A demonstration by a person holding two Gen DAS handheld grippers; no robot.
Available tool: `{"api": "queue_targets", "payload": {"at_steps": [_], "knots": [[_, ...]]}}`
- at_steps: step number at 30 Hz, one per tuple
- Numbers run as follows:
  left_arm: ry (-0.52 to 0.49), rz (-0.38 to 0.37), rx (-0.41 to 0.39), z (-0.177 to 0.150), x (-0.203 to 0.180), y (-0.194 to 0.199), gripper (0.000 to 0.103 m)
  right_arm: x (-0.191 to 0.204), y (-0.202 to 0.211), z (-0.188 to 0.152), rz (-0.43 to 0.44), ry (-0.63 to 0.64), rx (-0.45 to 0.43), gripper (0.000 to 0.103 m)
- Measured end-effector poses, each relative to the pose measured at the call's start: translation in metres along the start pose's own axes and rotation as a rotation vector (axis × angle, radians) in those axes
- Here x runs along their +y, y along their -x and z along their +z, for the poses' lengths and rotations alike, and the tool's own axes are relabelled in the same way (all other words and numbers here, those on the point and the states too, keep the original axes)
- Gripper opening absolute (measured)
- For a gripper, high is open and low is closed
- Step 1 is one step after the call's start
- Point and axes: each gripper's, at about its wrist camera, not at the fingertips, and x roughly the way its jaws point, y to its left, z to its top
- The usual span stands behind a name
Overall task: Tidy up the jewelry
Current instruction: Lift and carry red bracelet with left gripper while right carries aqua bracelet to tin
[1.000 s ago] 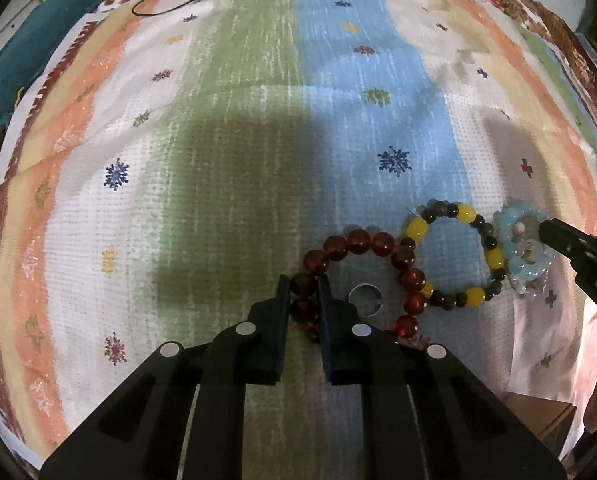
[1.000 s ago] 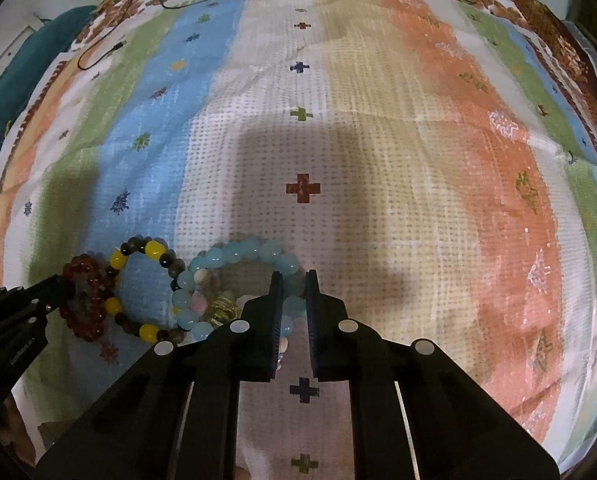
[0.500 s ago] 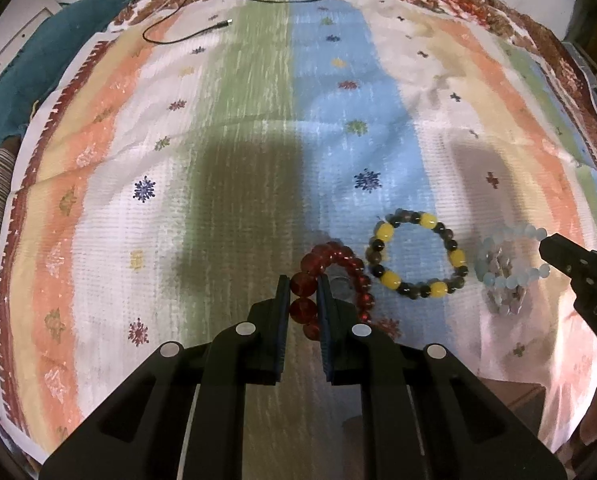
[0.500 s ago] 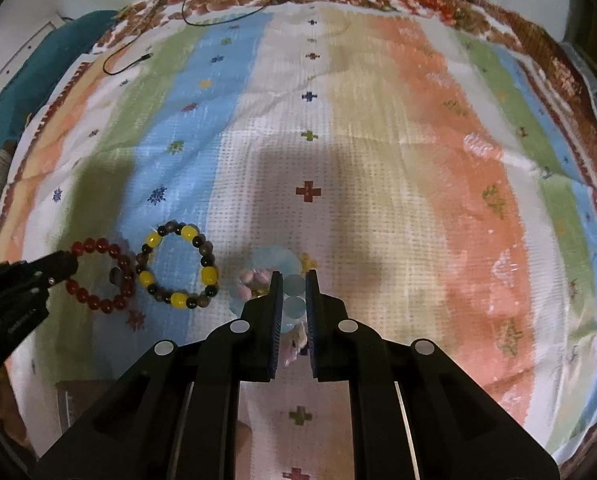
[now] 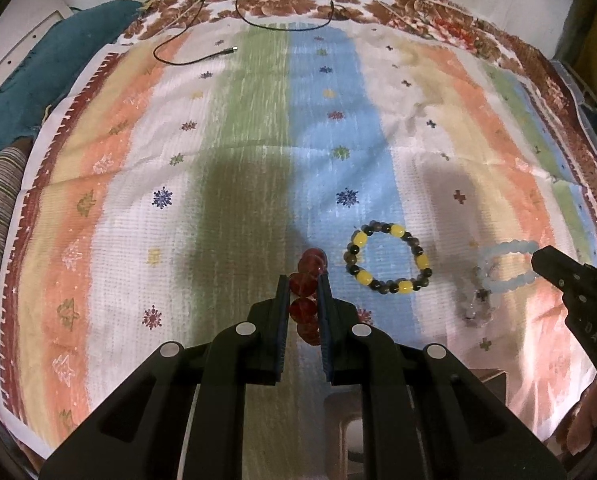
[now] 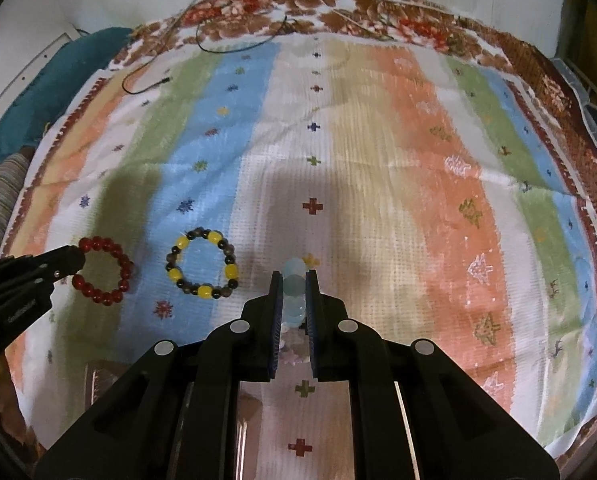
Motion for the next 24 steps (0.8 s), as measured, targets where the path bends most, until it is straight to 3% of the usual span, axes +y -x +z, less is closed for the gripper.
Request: {"api": "queue_targets", "payload": {"at_steps": [24], "knots": [[-0.037,-0.047,-0.061,-0.020,-0.022,0.044,0.013,0.008,0.032,-0.024,0.019,0.038,-0.028,0.012]]}}
